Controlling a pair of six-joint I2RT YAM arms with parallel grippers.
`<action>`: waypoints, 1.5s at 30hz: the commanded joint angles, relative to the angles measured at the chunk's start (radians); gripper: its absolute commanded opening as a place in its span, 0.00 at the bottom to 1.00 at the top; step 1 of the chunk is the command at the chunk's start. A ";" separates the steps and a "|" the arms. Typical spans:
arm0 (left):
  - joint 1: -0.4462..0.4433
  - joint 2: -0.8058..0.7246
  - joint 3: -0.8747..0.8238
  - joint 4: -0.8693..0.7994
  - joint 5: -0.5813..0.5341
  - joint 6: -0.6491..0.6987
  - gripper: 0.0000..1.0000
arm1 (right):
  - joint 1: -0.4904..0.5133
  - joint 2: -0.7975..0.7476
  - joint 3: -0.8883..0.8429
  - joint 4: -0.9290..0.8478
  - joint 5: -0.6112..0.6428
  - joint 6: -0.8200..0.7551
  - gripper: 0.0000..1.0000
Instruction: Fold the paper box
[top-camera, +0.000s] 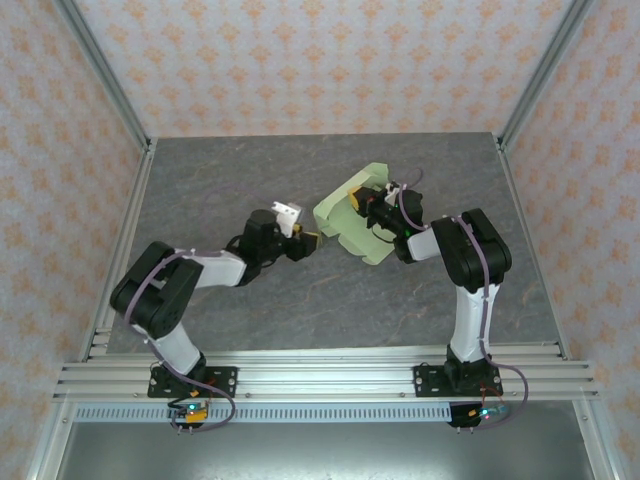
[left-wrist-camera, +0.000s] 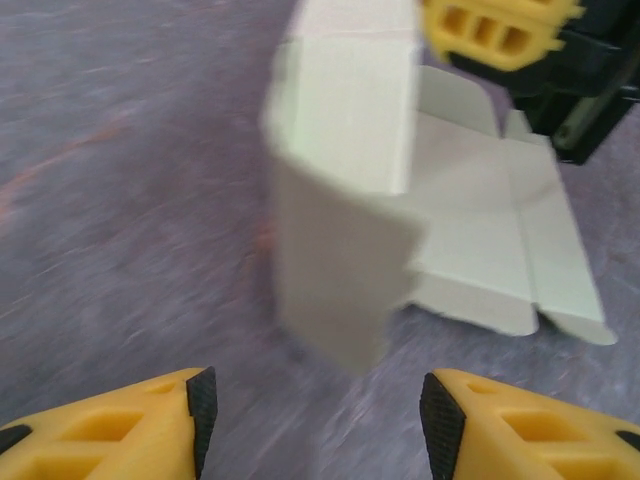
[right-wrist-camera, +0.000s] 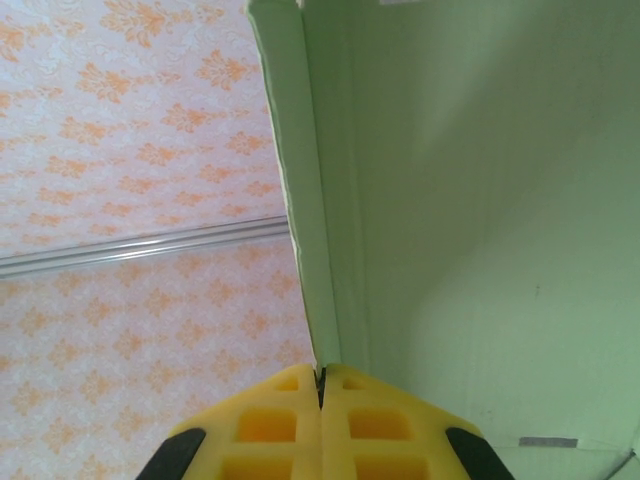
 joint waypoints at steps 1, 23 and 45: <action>0.030 -0.093 -0.031 -0.010 -0.092 0.056 0.60 | 0.006 0.015 0.016 0.073 -0.044 0.038 0.00; -0.077 0.157 0.144 0.105 0.008 -0.014 0.58 | 0.032 0.036 -0.027 0.192 -0.053 0.138 0.00; -0.083 0.046 0.003 0.090 0.027 -0.031 0.47 | 0.049 0.066 -0.033 0.261 -0.062 0.151 0.00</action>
